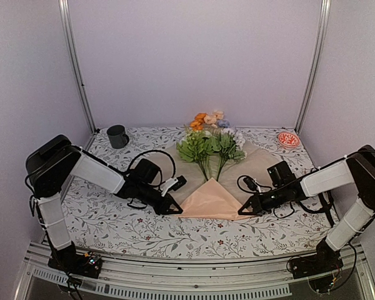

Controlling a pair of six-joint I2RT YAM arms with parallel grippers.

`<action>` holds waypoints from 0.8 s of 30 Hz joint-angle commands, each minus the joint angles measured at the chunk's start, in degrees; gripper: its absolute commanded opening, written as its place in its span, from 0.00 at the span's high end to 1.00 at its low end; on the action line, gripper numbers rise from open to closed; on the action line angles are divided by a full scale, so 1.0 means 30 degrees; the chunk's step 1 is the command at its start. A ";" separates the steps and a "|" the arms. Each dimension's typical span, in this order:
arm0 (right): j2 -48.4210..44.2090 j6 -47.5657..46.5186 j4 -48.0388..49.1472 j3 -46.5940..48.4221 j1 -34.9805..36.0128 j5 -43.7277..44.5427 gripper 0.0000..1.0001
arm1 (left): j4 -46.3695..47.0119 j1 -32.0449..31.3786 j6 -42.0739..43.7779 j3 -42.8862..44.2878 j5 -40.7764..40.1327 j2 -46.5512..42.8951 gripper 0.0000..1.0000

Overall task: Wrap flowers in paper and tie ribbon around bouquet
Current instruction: Press the fold line on the 1/4-folded wrapping paper.

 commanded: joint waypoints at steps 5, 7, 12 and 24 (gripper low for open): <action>0.0628 0.0854 -0.1619 -0.0049 -0.0950 0.2906 0.99 | -0.1629 0.0342 0.0036 0.0126 -0.0950 0.0559 1.00; 0.0612 0.1270 -0.2621 -0.0060 -0.0973 0.3963 0.97 | -0.1745 0.0342 -0.0056 0.0105 -0.0862 0.0659 1.00; -0.0670 0.2685 -0.5315 0.0280 -0.1003 0.6977 0.84 | -0.1785 0.0341 -0.0205 0.0139 -0.0693 0.0876 1.00; -0.5252 0.0392 -0.3359 0.5014 0.4803 0.8431 0.82 | -0.2071 0.0315 -0.0109 0.0387 -0.0346 0.0986 1.00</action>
